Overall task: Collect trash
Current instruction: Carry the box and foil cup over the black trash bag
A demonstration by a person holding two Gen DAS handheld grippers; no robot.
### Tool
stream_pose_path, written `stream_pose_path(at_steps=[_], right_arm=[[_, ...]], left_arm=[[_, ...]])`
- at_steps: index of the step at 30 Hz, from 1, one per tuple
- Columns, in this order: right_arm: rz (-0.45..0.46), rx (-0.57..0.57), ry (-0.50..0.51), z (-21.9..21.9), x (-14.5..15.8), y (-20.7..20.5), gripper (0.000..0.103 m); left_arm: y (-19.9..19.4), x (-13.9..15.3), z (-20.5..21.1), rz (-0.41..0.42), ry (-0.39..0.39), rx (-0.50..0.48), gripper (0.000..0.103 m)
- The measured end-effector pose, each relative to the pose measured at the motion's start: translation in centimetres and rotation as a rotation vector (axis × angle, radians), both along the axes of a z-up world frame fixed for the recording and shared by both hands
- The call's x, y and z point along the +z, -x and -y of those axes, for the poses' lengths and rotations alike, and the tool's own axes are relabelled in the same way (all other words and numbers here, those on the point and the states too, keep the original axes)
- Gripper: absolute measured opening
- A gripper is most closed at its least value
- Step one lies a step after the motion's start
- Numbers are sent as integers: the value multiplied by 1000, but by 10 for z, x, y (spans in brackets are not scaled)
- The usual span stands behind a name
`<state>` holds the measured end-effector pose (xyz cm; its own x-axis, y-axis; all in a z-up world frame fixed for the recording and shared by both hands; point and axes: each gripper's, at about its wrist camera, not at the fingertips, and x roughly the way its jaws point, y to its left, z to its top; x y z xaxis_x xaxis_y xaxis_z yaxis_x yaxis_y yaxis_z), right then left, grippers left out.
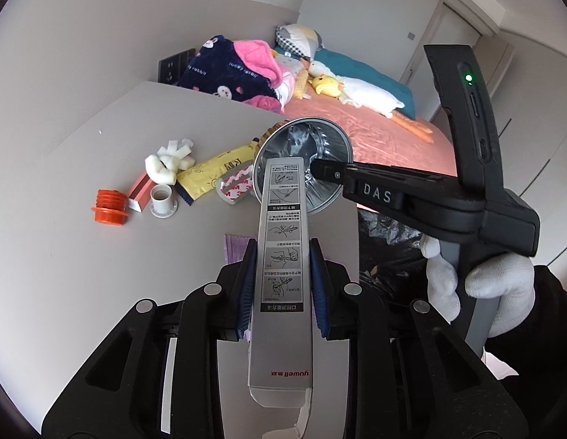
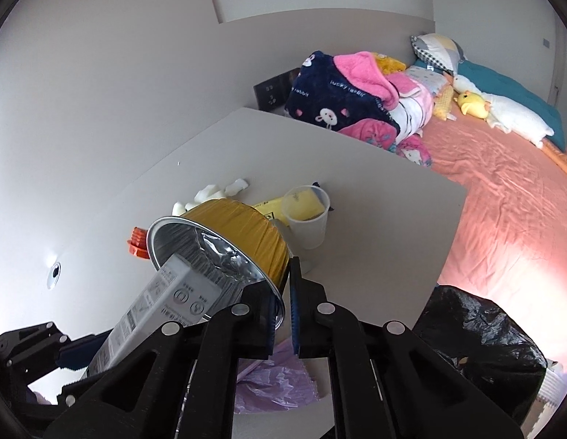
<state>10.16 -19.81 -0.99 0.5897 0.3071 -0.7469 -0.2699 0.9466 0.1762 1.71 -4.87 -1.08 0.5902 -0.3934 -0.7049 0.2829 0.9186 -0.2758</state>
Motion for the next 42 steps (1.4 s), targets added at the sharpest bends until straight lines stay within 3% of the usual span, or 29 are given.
stream_pose_path(at_steps=[10, 22, 42], right_arm=[[32, -53, -16, 24, 14, 9, 7], [55, -209, -29, 91, 27, 18, 7], [93, -355, -51, 169, 44, 53, 7]], left_arm=[[5, 11, 12, 32, -2, -44, 27], [-3, 21, 53, 61, -6, -154, 27], [-26, 20, 110, 55, 0, -273, 27]])
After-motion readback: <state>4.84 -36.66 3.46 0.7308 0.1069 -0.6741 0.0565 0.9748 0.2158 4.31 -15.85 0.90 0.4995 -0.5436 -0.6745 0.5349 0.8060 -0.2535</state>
